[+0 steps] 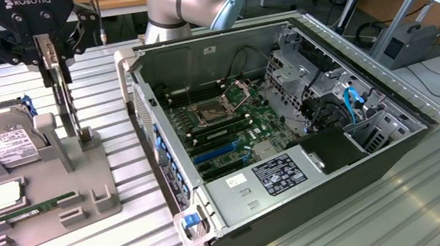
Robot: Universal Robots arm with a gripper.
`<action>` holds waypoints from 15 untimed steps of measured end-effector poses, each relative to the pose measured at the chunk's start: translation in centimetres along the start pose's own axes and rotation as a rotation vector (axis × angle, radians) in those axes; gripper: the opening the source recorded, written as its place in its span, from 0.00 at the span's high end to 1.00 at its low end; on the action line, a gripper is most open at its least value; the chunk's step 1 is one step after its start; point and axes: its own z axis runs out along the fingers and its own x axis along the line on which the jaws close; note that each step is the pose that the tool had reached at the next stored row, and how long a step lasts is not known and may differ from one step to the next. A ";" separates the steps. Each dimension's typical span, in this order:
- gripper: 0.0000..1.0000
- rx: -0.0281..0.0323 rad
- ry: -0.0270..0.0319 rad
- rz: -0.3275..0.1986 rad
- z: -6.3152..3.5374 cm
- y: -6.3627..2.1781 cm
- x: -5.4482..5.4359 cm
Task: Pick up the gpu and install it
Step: 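Pick up the gpu and move the gpu toward the slot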
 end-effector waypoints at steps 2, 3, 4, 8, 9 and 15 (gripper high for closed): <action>0.73 -0.0001 0.0001 0.000 -0.05 0.00 0.0; 0.73 -0.0001 0.0000 0.000 -0.09 0.00 0.0; 0.73 -0.0002 0.0001 0.000 -0.13 0.00 0.0; 0.73 -0.0004 0.0000 0.000 -0.25 0.01 0.0; 0.73 -0.0005 0.0001 0.000 -0.27 0.01 0.0; 0.73 -0.0009 0.0000 0.000 -0.42 0.01 0.0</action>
